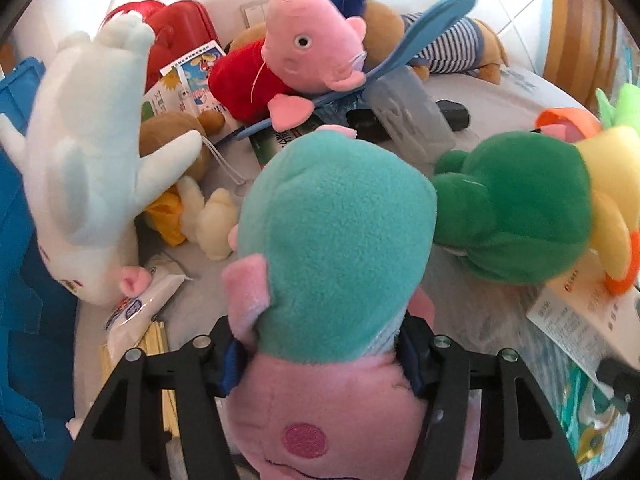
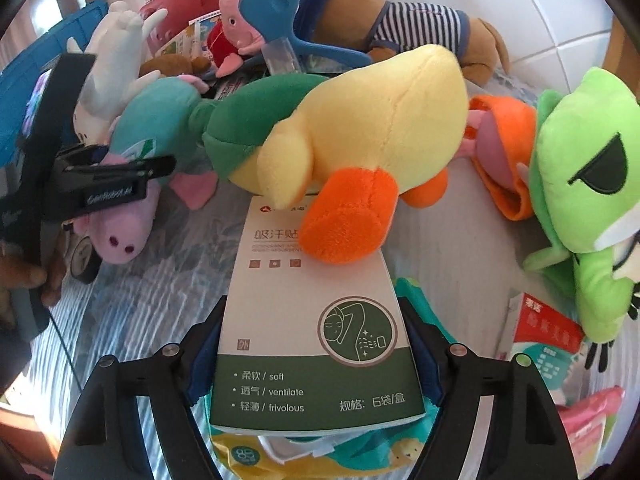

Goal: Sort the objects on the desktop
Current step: 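Close the left tool on the Peppa Pig plush while the right tool grasps the green-white box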

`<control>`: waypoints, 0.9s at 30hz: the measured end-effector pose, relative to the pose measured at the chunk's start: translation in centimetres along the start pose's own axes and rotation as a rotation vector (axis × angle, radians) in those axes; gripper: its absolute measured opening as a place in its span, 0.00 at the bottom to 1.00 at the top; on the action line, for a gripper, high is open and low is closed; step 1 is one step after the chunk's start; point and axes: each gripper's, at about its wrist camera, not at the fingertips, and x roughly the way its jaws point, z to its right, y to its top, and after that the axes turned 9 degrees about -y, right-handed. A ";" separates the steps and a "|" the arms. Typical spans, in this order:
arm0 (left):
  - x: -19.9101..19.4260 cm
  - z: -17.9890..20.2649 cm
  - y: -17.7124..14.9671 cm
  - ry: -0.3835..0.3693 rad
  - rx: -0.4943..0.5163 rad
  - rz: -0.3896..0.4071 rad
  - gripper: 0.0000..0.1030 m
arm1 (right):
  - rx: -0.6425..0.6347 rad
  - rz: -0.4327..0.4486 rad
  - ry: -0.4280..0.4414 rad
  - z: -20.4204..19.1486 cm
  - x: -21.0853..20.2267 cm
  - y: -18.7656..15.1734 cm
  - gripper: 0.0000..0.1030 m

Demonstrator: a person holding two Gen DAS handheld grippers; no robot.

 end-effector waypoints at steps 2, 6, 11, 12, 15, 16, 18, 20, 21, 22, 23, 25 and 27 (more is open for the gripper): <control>-0.7 0.2 -0.2 0.003 0.010 0.008 0.59 | 0.007 0.002 -0.008 0.1 -0.2 -0.2 0.76; -2.3 0.8 -0.9 0.007 0.023 0.028 0.59 | 0.030 0.011 -0.009 0.2 -1.1 -0.7 0.76; -4.5 1.2 -1.8 0.007 0.040 0.047 0.59 | 0.077 0.022 0.004 -0.5 -1.7 -1.0 0.75; -4.9 1.3 -2.0 0.009 0.043 0.051 0.59 | 0.086 0.024 0.006 -0.7 -1.8 -1.1 0.75; -6.4 1.6 -2.5 0.015 0.055 0.067 0.59 | 0.107 0.036 0.004 -1.2 -2.3 -1.2 0.75; -6.8 1.6 -2.6 0.017 0.057 0.071 0.59 | 0.110 0.042 -0.001 -1.3 -2.6 -1.3 0.75; -7.7 1.7 -2.8 0.022 0.060 0.082 0.59 | 0.114 0.055 -0.007 -1.3 -3.4 -1.6 0.75; -8.7 1.8 -2.9 0.027 0.063 0.093 0.59 | 0.116 0.070 -0.013 -1.3 -4.3 -1.9 0.75; -9.1 1.8 -3.0 0.029 0.064 0.098 0.59 | 0.117 0.077 -0.012 -1.4 -4.8 -2.0 0.75; -9.8 1.8 -3.0 0.029 0.062 0.106 0.59 | 0.121 0.082 -0.008 -1.4 -5.2 -2.0 0.75; -10.4 1.7 -3.0 0.030 0.061 0.113 0.59 | 0.124 0.088 -0.004 -1.5 -5.6 -2.1 0.75; -11.4 1.8 -3.0 0.029 0.059 0.127 0.59 | 0.130 0.108 0.002 -1.6 -6.8 -2.3 0.75; -12.8 1.9 -3.0 0.033 0.060 0.149 0.59 | 0.136 0.130 0.009 -1.7 -8.1 -2.7 0.75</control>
